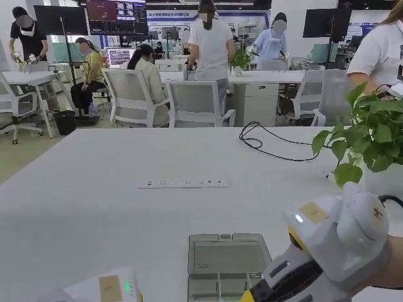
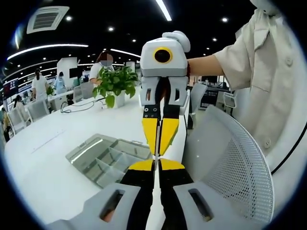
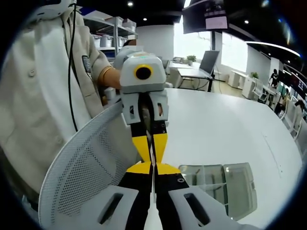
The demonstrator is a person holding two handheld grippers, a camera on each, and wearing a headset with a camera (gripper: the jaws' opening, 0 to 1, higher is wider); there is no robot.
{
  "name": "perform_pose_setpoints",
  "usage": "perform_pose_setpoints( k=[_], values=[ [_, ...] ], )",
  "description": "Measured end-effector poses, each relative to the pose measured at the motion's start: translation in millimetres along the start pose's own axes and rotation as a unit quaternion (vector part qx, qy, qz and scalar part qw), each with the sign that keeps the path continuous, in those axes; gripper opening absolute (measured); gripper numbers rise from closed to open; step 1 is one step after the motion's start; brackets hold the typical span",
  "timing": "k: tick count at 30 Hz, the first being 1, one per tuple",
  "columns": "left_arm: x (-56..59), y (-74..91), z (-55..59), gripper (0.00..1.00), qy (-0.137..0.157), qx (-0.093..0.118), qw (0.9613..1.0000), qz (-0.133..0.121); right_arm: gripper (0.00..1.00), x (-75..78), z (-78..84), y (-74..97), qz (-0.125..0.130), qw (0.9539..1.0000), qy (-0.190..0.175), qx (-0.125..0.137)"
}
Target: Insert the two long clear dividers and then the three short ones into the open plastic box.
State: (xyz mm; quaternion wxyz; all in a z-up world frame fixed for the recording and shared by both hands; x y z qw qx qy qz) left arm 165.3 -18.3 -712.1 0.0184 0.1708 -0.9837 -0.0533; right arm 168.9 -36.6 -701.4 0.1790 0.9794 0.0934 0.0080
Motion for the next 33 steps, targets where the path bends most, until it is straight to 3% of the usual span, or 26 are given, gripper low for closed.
perform_pose_setpoints(
  k=[6,10,21,24,33],
  values=[
    [-2.4,-0.7,0.5,0.0,0.029,0.004,0.9993,-0.024,0.02,1.2,-0.2,-1.4,0.008,0.9995,0.018,-0.024],
    [-5.9,-1.8,-1.1,0.02,0.034,0.012,0.9986,-0.039,0.02,3.4,1.7,0.0,0.015,0.9984,0.03,-0.045],
    [-17.5,-0.7,-0.9,0.28,0.033,0.021,0.9956,-0.085,0.02,20.3,1.2,16.4,0.061,0.9952,0.022,-0.074],
    [-22.1,0.3,-0.3,0.36,0.031,0.022,0.9938,-0.104,0.02,28.2,7.6,23.8,0.086,0.991,0.002,-0.102],
    [-21.6,0.7,-1.4,0.54,0.028,0.022,0.9909,-0.13,0.02,32.2,16.1,33.8,0.103,0.9819,0.0,-0.159]
  ],
)
Point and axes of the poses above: the centre of the closed fingertips' face, and the gripper's own axes: y roughly backward along the fingers, x roughly to its right, z roughly out of its underside, the point moved 2 cm from there along y, roughly backward along the fingers, and after that the axes turned 14 degrees about x, right-handed, at the moved point
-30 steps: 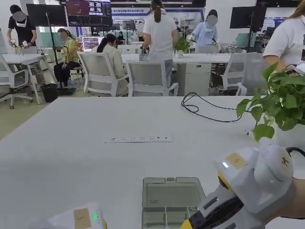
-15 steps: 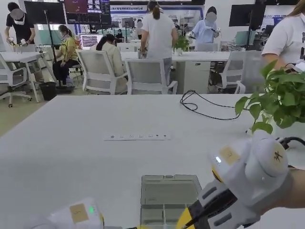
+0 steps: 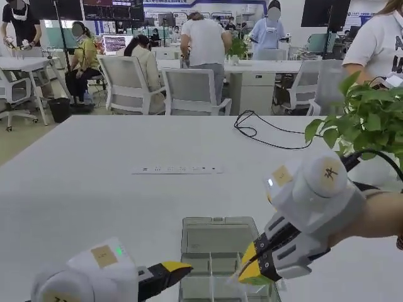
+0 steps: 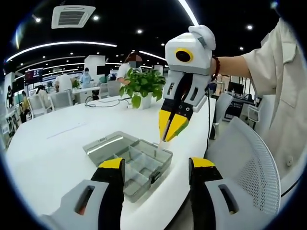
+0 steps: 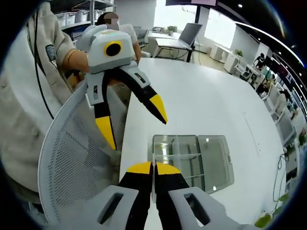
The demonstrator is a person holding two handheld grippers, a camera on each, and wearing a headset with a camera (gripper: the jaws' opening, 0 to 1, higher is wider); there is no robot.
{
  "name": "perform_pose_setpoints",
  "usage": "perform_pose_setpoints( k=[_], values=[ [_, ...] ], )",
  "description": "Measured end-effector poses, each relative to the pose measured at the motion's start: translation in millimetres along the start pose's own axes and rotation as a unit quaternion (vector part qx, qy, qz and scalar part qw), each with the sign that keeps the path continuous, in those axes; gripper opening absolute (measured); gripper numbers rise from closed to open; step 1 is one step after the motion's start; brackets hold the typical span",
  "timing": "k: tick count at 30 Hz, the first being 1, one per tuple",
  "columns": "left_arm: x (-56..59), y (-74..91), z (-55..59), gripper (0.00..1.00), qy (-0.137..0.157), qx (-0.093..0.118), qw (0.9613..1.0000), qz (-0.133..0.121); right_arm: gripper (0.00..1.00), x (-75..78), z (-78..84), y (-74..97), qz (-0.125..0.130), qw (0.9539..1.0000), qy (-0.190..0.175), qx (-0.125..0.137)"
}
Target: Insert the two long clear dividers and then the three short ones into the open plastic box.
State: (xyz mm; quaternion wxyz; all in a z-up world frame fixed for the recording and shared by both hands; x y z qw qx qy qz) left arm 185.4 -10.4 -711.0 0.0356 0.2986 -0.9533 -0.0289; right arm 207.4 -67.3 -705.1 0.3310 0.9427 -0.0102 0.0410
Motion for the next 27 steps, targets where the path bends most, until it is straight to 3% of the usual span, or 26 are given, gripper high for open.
perform_pose_setpoints(
  k=[6,14,21,27],
  values=[
    [-1.5,2.1,5.9,0.63,0.012,-0.007,0.9998,-0.017,0.02,13.5,6.4,7.7,0.009,0.9989,0.009,-0.044],
    [-8.1,4.6,5.7,0.72,0.013,0.0,0.9992,-0.037,0.02,27.7,18.1,12.4,0.015,0.9954,0.009,-0.094],
    [-10.6,5.4,6.5,0.75,0.016,0.0,0.999,-0.042,0.02,32.9,29.0,12.0,0.017,0.9918,0.001,-0.127],
    [-9.0,5.8,7.8,0.77,0.009,-0.006,0.9992,-0.039,0.02,36.6,33.3,11.5,0.022,0.9901,-0.003,-0.138]
  ],
)
Point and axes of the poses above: the centre of the closed fingertips' face, and the gripper's own axes: y roughly backward along the fingers, x roughly to its right, z roughly out of its underside, the point moved 2 cm from there along y, roughly backward along the fingers, and after that the axes turned 14 degrees about x, right-handed, at the moved point
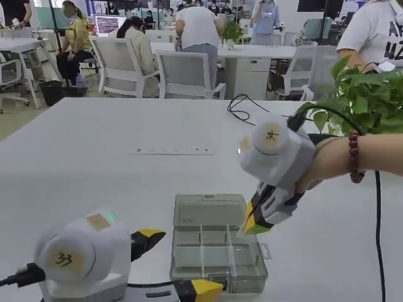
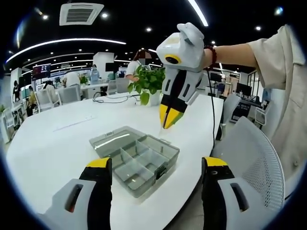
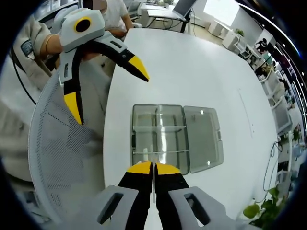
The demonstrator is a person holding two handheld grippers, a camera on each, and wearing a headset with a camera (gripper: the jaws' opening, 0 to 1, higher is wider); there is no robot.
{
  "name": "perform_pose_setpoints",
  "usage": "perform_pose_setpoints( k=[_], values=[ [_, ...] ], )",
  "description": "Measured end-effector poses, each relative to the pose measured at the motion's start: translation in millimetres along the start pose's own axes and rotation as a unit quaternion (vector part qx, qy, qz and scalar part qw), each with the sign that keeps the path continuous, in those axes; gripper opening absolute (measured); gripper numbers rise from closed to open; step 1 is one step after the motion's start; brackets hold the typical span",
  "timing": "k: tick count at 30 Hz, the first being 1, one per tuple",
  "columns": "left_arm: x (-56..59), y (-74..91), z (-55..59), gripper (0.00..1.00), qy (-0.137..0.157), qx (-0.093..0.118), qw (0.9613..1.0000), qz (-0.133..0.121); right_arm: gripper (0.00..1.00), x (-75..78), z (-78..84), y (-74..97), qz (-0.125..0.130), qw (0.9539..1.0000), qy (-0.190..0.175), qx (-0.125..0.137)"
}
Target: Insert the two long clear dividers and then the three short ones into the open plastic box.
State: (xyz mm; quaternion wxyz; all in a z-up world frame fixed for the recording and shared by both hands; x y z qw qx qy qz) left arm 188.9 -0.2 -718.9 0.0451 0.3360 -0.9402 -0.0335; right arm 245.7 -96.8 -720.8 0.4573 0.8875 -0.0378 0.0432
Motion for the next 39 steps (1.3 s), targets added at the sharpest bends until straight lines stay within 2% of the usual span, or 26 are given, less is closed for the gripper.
perform_pose_setpoints(
  k=[10,16,26,31,39],
  values=[
    [5.4,1.6,-0.4,0.79,-0.002,0.003,0.9998,0.017,0.02,12.2,8.3,-4.9,0.008,0.9995,-0.018,-0.026],
    [2.8,2.0,-2.6,0.81,0.001,0.013,0.9998,0.012,0.02,22.4,12.7,-7.3,0.02,0.9986,-0.034,-0.036],
    [1.6,2.5,-3.0,0.84,0.005,0.015,0.9999,0.007,0.02,18.7,19.7,-22.6,0.006,0.9973,-0.033,-0.065],
    [-0.2,3.5,-5.0,0.85,0.008,0.021,0.9998,-0.001,0.02,14.6,21.1,-30.7,-0.005,0.9965,-0.018,-0.082],
    [-0.8,4.2,-5.8,0.85,0.009,0.022,0.9997,-0.005,0.02,13.2,22.3,-37.0,-0.014,0.9958,-0.01,-0.089]
  ],
)
Point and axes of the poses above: the centre of the closed fingertips' face, and the gripper's own axes: y roughly backward along the fingers, x roughly to its right, z roughly out of its underside, the point moved 2 cm from there along y, roughly backward along the fingers, and after that the axes turned 14 degrees about x, right-handed, at the moved point
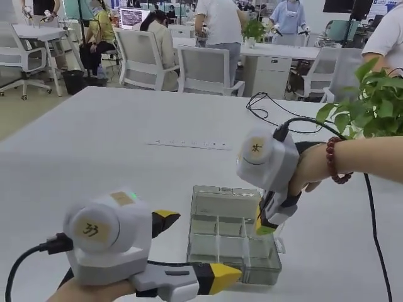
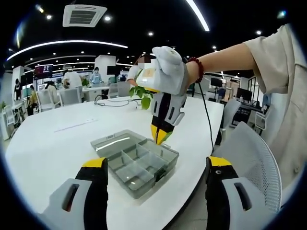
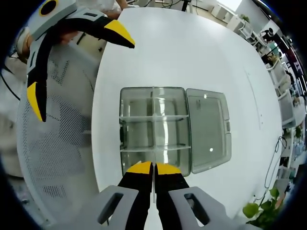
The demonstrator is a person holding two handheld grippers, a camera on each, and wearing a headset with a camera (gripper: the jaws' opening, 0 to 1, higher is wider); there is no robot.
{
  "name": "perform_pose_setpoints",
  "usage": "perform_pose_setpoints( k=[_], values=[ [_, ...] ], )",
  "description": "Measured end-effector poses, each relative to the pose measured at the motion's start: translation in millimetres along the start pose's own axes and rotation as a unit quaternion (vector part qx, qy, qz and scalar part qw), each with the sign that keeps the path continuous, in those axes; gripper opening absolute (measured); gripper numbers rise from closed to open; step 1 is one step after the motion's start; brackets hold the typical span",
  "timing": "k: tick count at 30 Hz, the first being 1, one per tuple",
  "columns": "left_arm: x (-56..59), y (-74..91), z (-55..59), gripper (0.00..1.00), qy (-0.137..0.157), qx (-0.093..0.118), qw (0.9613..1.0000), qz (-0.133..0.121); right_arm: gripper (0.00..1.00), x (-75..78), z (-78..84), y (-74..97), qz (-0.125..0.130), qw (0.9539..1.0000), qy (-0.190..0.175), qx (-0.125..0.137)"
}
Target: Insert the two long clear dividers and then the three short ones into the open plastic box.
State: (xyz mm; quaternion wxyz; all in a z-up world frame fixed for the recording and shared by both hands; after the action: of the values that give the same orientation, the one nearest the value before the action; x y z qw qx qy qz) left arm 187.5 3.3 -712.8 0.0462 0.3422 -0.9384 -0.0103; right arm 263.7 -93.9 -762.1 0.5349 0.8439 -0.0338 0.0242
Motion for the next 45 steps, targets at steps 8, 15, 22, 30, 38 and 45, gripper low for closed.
perform_pose_setpoints(
  k=[8,15,22,30,38,45],
  values=[
    [-1.6,0.8,0.8,0.84,-0.001,-0.001,1.0,-0.004,0.02,2.2,0.0,-6.0,-0.003,1.0,0.002,-0.005],
    [-2.3,1.0,2.2,0.84,-0.001,-0.005,1.0,-0.005,0.02,5.5,1.7,-6.6,-0.001,1.0,0.003,-0.009],
    [-3.0,1.3,1.8,0.84,-0.001,-0.003,1.0,-0.008,0.02,4.0,2.1,-10.2,-0.006,0.9999,0.007,-0.012],
    [-3.3,1.3,1.7,0.84,-0.002,-0.002,1.0,-0.008,0.02,6.3,5.4,-16.1,-0.015,0.9997,0.002,-0.02],
    [-3.6,0.7,2.8,0.84,-0.001,-0.006,1.0,-0.008,0.02,5.6,9.5,-27.0,-0.023,0.9993,0.01,-0.028],
    [-3.7,0.6,3.2,0.83,0.001,-0.007,1.0,-0.006,0.02,5.8,12.6,-32.7,-0.026,0.9991,0.006,-0.033]
  ],
)
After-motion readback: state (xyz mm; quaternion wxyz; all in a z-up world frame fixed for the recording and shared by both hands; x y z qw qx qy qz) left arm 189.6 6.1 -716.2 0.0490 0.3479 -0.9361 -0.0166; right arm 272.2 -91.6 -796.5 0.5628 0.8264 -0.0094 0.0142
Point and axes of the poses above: the centre of the closed fingertips' face, and the gripper's own axes: y roughly backward along the fingers, x roughly to its right, z roughly out of its underside, the point moved 2 cm from there along y, roughly backward along the fingers, and after that the axes turned 14 degrees about x, right-handed, at the moved point
